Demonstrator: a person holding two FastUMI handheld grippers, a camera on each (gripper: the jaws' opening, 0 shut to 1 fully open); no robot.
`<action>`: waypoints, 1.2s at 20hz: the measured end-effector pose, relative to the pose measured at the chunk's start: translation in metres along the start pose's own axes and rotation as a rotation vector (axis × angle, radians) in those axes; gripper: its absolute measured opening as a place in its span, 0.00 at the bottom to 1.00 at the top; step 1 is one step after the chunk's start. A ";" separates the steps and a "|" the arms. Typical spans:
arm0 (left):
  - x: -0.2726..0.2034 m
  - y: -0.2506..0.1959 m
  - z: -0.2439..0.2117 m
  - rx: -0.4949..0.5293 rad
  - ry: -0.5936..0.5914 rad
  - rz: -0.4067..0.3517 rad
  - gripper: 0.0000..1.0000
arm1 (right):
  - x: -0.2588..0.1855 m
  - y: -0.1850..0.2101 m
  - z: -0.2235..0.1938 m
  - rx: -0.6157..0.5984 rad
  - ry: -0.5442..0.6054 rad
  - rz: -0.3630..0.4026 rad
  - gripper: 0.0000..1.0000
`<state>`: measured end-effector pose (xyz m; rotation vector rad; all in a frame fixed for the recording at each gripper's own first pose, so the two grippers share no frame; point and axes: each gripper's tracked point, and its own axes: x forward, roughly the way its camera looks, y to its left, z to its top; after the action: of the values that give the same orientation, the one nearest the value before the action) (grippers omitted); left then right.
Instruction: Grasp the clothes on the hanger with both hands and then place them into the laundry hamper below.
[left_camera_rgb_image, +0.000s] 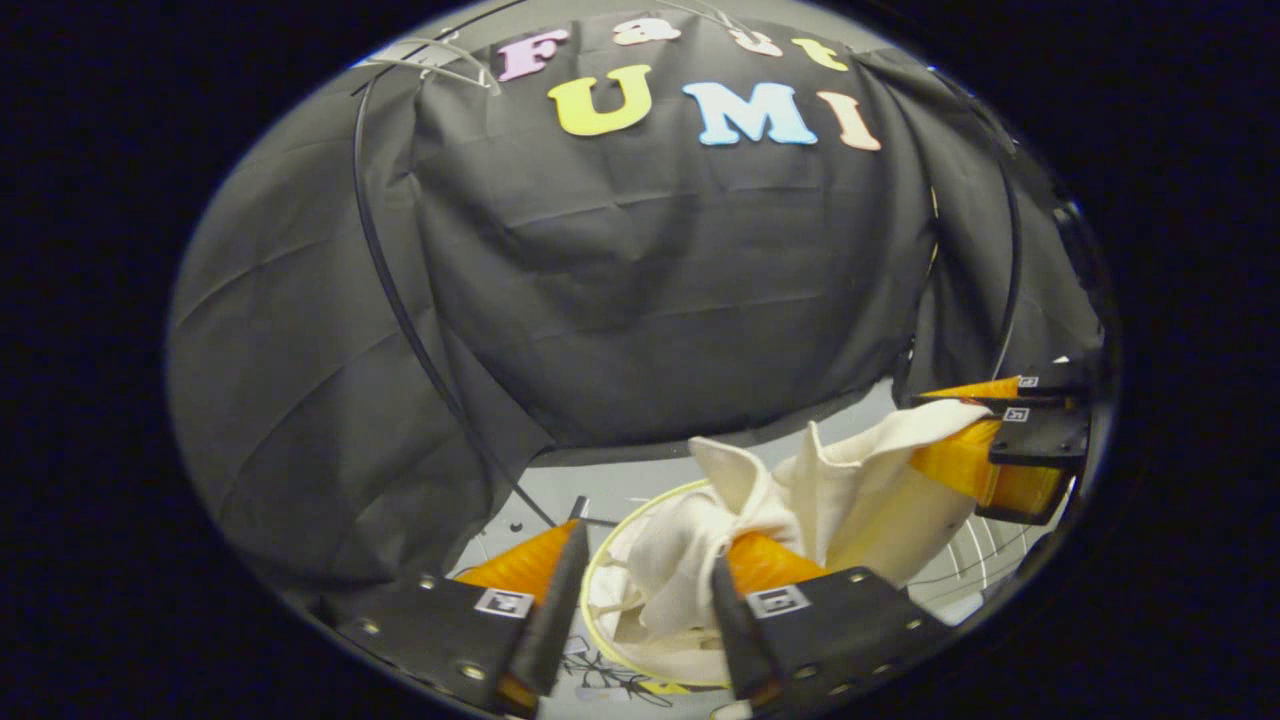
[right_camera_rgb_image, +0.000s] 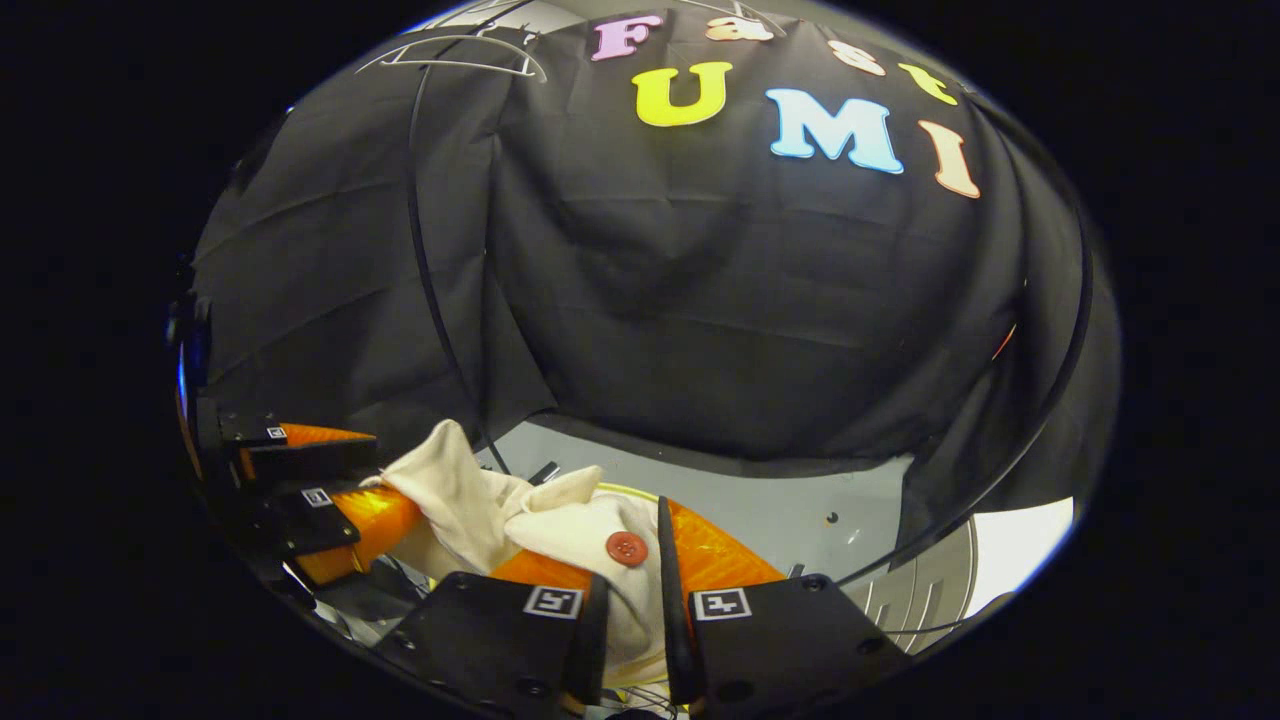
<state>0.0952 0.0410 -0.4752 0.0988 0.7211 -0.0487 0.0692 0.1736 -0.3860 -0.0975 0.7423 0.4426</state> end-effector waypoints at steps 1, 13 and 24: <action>-0.007 0.000 -0.005 0.014 0.014 -0.004 0.74 | 0.000 -0.001 -0.004 0.000 0.020 -0.014 0.31; -0.070 0.049 0.027 0.052 0.090 -0.042 0.96 | -0.072 -0.008 0.024 0.042 0.107 -0.105 0.92; -0.169 0.057 0.167 0.026 -0.241 -0.007 0.95 | -0.182 -0.052 0.130 0.031 -0.254 -0.190 0.99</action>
<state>0.0830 0.0815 -0.2348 0.1135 0.4800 -0.0758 0.0553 0.0929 -0.1708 -0.0804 0.4844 0.2560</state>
